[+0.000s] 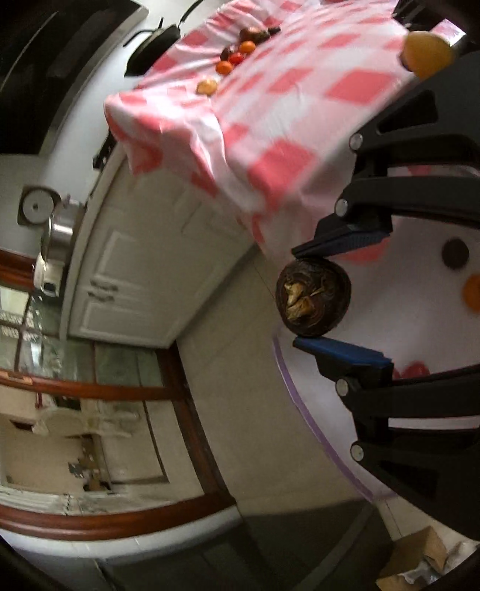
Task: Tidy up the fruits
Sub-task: 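Carry the melon and mangosteen into the white box and open both tools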
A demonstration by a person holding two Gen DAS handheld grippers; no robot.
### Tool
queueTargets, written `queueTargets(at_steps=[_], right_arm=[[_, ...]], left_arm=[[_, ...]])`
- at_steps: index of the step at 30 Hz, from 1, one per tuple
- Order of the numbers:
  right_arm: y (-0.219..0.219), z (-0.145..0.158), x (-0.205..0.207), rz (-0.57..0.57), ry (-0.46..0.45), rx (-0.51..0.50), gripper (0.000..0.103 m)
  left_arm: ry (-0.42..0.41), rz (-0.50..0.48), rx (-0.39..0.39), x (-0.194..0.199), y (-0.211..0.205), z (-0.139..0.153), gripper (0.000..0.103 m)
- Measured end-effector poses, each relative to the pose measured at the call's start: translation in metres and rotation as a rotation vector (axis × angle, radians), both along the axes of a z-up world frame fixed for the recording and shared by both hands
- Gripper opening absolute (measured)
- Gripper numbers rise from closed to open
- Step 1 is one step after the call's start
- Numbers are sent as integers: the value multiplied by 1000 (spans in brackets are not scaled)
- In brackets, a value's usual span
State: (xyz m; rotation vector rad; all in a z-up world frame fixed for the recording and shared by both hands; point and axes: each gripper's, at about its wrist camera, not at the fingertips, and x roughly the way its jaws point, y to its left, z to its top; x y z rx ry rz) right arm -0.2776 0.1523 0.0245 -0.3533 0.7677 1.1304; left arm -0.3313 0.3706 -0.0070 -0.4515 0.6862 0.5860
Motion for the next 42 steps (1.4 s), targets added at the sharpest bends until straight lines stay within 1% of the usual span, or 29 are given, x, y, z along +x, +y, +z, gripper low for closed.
queueTargets(at_steps=[3, 6, 10, 12, 14, 16, 21, 27, 29, 32, 33, 34, 35, 36, 37, 38, 40, 42], right_arm=[[20, -10, -25, 104, -19, -49, 46], [36, -28, -39, 176, 16, -106, 46], [63, -62, -51, 249, 56, -230, 46], [77, -77, -54, 267, 71, -286, 46], [88, -90, -58, 278, 75, -330, 46], [102, -104, -57, 285, 85, -371, 46], [129, -125, -58, 316, 65, -439, 46], [140, -147, -57, 333, 82, -502, 46], [141, -152, -55, 326, 93, -517, 46], [141, -155, -50, 314, 120, -527, 47], [140, -155, -49, 307, 125, -528, 49], [139, -154, -48, 303, 125, -522, 50], [138, -152, -47, 301, 125, -512, 55], [137, -148, -47, 299, 124, -496, 63], [135, -144, -47, 297, 120, -482, 66], [132, -138, -47, 296, 112, -460, 69], [127, -129, -47, 299, 107, -435, 69], [118, -115, -48, 304, 97, -401, 69]], left_arm=[[56, 16, -9, -9, 10, -16, 43], [117, 31, -42, -14, 21, -36, 43], [212, 38, -69, -10, 29, -64, 43], [258, 45, -84, -9, 33, -80, 43], [286, 47, -106, -7, 35, -91, 43], [307, 56, -129, -6, 41, -102, 43], [330, 70, -140, -1, 54, -119, 43], [364, 40, -146, 7, 55, -135, 43], [366, 36, -158, 11, 52, -137, 44], [374, 34, -152, 16, 50, -139, 44], [377, 32, -150, 17, 49, -139, 45], [377, 32, -147, 17, 48, -138, 50], [376, 35, -145, 16, 49, -139, 56], [373, 42, -144, 15, 50, -138, 69], [364, 55, -144, 14, 50, -135, 76], [357, 64, -146, 15, 50, -133, 78], [348, 79, -149, 13, 52, -129, 82], [346, 100, -141, 13, 55, -120, 83]])
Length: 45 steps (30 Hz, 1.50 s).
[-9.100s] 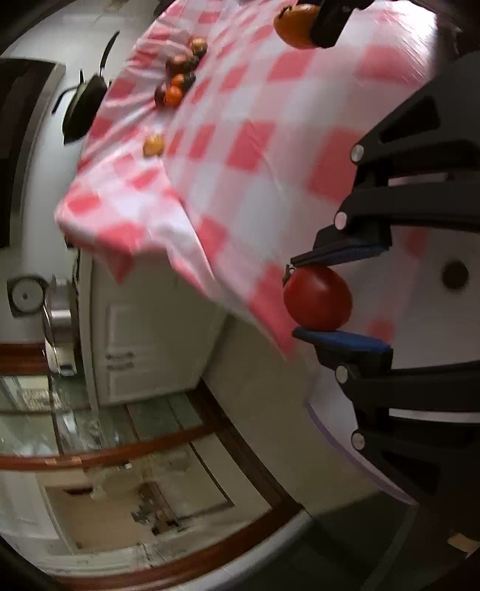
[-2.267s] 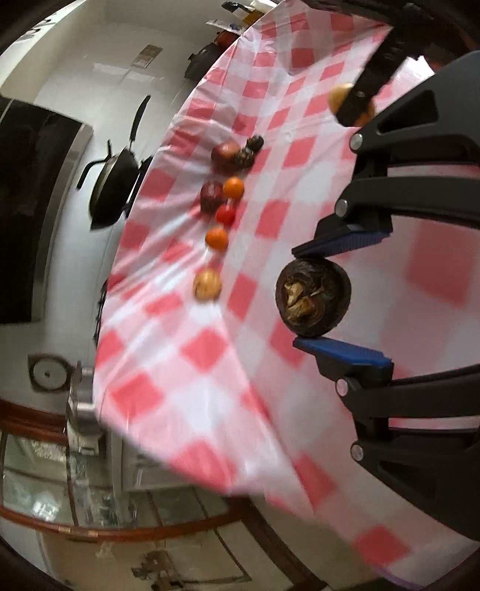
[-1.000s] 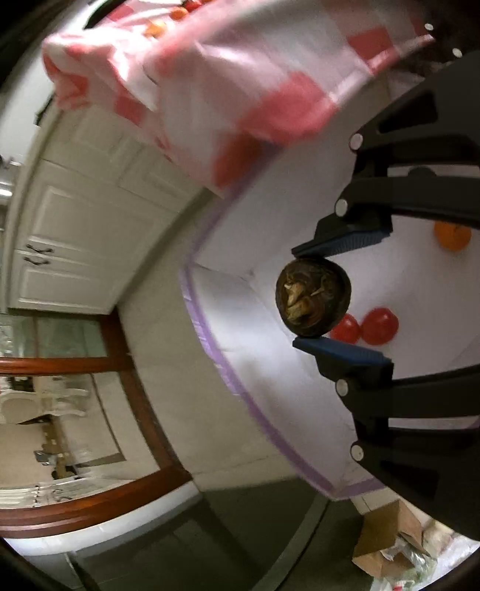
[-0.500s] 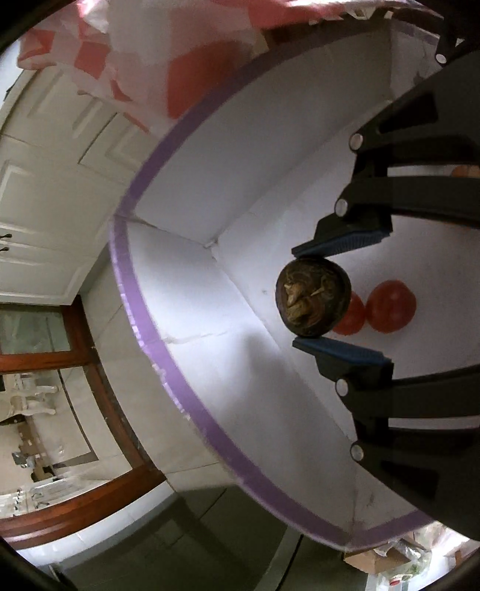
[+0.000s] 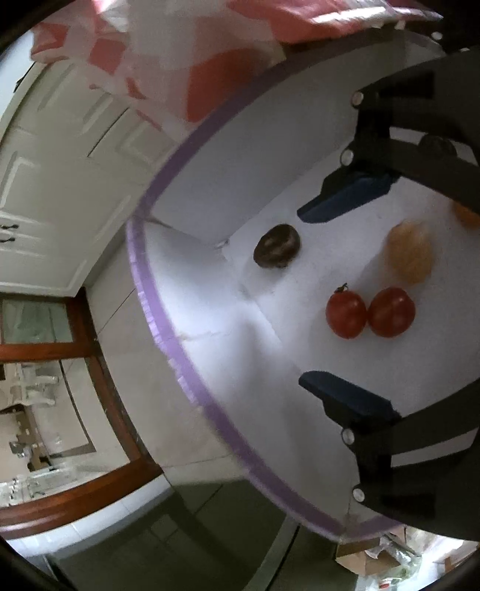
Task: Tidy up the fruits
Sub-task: 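Move both open tools back over the fruit on the table, then grasp a mangosteen with the right tool while the left tool grasps a red tomato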
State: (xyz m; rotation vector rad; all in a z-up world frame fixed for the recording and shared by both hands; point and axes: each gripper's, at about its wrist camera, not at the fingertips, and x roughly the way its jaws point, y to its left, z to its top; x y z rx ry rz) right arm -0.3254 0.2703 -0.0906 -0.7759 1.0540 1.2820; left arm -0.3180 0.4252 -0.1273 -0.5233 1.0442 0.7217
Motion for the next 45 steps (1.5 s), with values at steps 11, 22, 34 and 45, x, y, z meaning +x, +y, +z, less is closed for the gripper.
queueTargets(at_steps=[11, 22, 34, 45], right_arm=[[-98, 146, 24, -41, 58, 495, 78], [-281, 190, 122, -577, -269, 655, 84], [-455, 129, 323, -1263, -262, 440, 84], [-461, 121, 430, -1272, -229, 354, 63]], left_arm=[[-65, -38, 633, 30, -79, 154, 98], [-460, -484, 491, 149, -243, 240, 101], [-398, -549, 100, 394, -383, 172, 101], [-537, -394, -57, 416, -356, 161, 101]])
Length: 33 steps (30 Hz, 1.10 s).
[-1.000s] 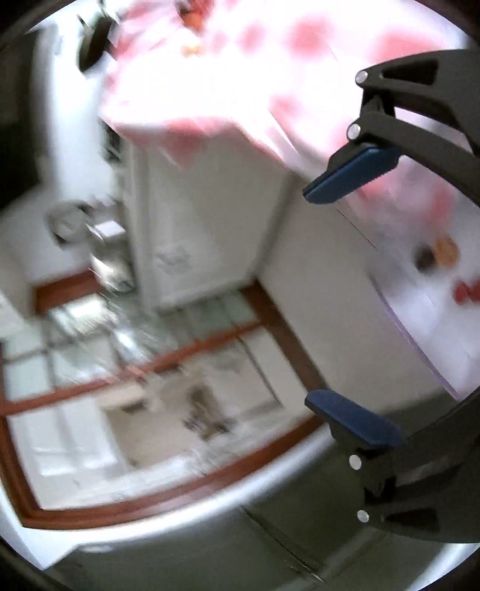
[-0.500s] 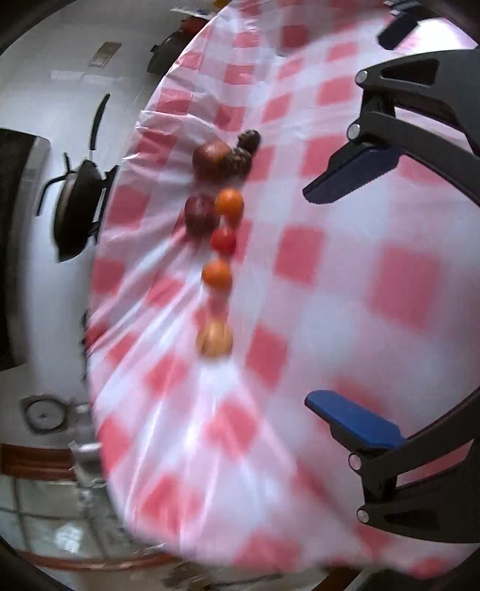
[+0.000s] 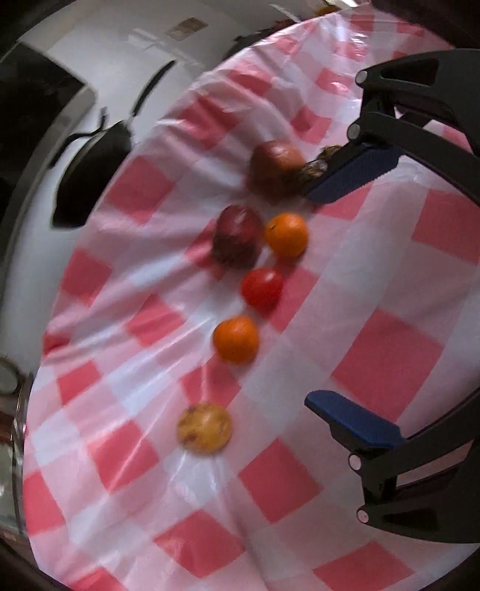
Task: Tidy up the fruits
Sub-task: 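Grasp a mangosteen with the right tool while the left tool grasps a red tomato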
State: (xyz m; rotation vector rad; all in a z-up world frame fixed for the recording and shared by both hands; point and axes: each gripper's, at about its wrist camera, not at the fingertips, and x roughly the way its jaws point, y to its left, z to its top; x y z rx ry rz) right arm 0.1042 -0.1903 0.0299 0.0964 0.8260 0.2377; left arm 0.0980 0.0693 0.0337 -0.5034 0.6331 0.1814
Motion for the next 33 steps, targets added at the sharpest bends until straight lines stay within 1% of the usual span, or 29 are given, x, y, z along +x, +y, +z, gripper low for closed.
queueTargets(at_steps=[1, 4, 6, 8, 13, 14, 15, 16, 17, 20, 23, 26, 29, 32, 33], right_arm=[[5, -1, 10, 7, 4, -17, 61], [15, -3, 33, 26, 25, -49, 55], [24, -10, 50, 40, 59, -87, 53], [30, -14, 62, 46, 75, -106, 53], [47, -16, 81, 57, 72, -155, 53], [51, -16, 84, 60, 70, -167, 51], [54, -16, 85, 60, 68, -175, 44], [56, -16, 86, 57, 65, -185, 41], [57, -16, 85, 48, 68, -186, 39], [56, -17, 76, 29, 67, -167, 39], [46, -14, 61, -14, 48, -90, 39], [29, -13, 50, -70, 27, 20, 39], [13, -15, 48, -97, 25, 124, 39], [-7, -21, 51, -120, 24, 253, 39], [-7, -19, 52, -128, 20, 267, 39]], left_arm=[[0, 8, -11, -1, 4, -1, 101], [22, 11, -82, 2, 15, -7, 101], [24, 20, -96, 3, 18, -9, 101], [30, 17, -90, 4, 17, -10, 101], [37, 11, -59, 4, 12, -9, 101], [39, 9, -53, 4, 11, -9, 101], [40, 8, -50, 4, 10, -9, 101], [41, 7, -48, 3, 10, -9, 101], [43, 6, -46, 3, 10, -9, 101], [53, 5, -40, 3, 10, -10, 101], [61, 3, -20, 2, 8, -9, 101], [72, 5, -6, 1, 10, -9, 101], [77, 36, 19, -2, 16, -7, 101], [92, 51, 37, 0, 23, -6, 101], [99, 51, 41, 2, 24, -6, 101]])
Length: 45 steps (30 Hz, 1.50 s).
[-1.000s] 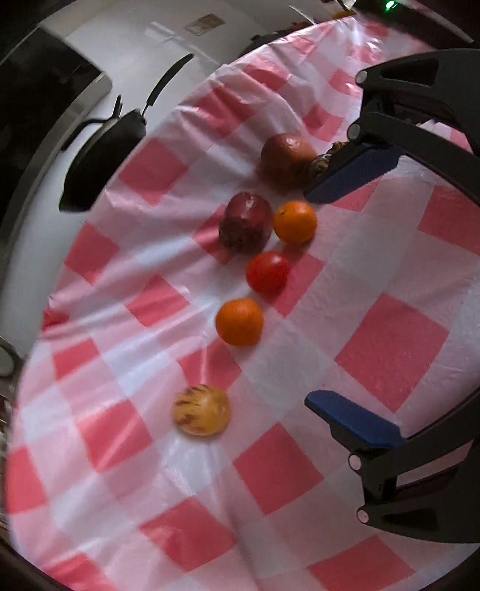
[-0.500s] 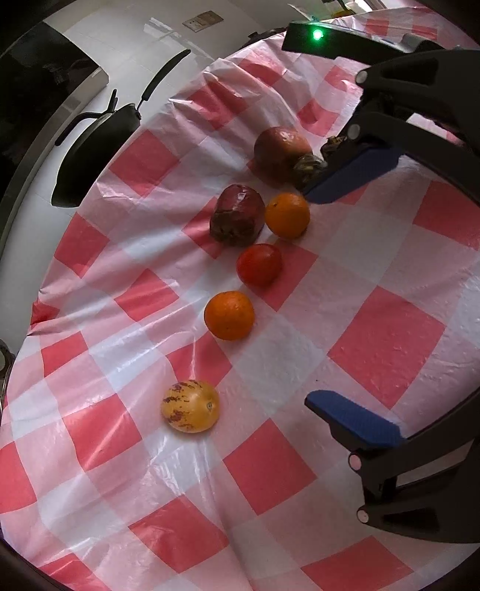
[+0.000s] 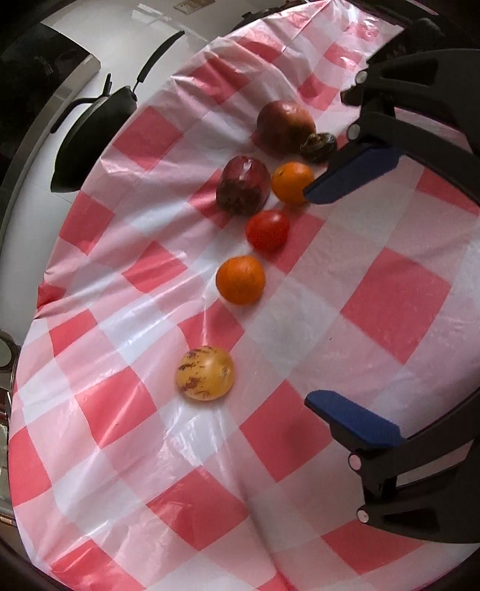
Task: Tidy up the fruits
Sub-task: 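Grasp a mangosteen with the right tool while the left tool grasps a red tomato, then carry the tomato and mangosteen into the white box and open both tools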
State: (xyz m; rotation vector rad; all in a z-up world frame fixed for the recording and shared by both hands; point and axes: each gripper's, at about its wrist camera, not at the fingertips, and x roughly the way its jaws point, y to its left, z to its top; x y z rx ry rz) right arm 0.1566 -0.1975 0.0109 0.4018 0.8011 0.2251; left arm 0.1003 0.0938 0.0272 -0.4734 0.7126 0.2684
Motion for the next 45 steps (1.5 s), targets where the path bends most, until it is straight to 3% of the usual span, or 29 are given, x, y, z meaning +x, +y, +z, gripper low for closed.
queueTargets(at_steps=[2, 4, 9, 15, 22, 24, 25, 26, 28, 34, 40, 45], right_arm=[[-3, 2, 1, -5, -5, 19, 39], [0, 2, 5, 3, -2, 19, 39], [-1, 2, 5, 11, 2, 23, 39], [-2, 2, 3, 13, 9, 28, 39], [-1, 2, 4, 13, 11, 26, 40], [0, 2, 4, 16, 11, 26, 40], [1, 2, 4, 16, 12, 25, 40], [1, 2, 4, 15, 13, 25, 40], [2, 2, 4, 14, 13, 26, 40], [1, 2, 2, 11, 7, 39, 40], [-1, 1, 3, 6, 9, 44, 39], [-1, 1, 3, 2, 8, 47, 39]], left_arm=[[11, -2, 8, 3, 2, -1, 100], [20, -31, 17, 5, -3, -3, 90], [41, -181, 107, 22, -35, -3, 75], [143, -278, 203, 65, -45, -11, 72], [178, -318, 250, 105, -37, -14, 69], [178, -330, 264, 112, -34, -14, 61], [172, -348, 266, 113, -35, -14, 47], [159, -382, 262, 111, -37, -13, 39], [161, -390, 286, 107, -40, -13, 38], [120, -381, 224, 83, -34, -7, 38], [40, -350, 158, 16, -30, 2, 38], [42, -306, 69, -41, -9, -7, 38]])
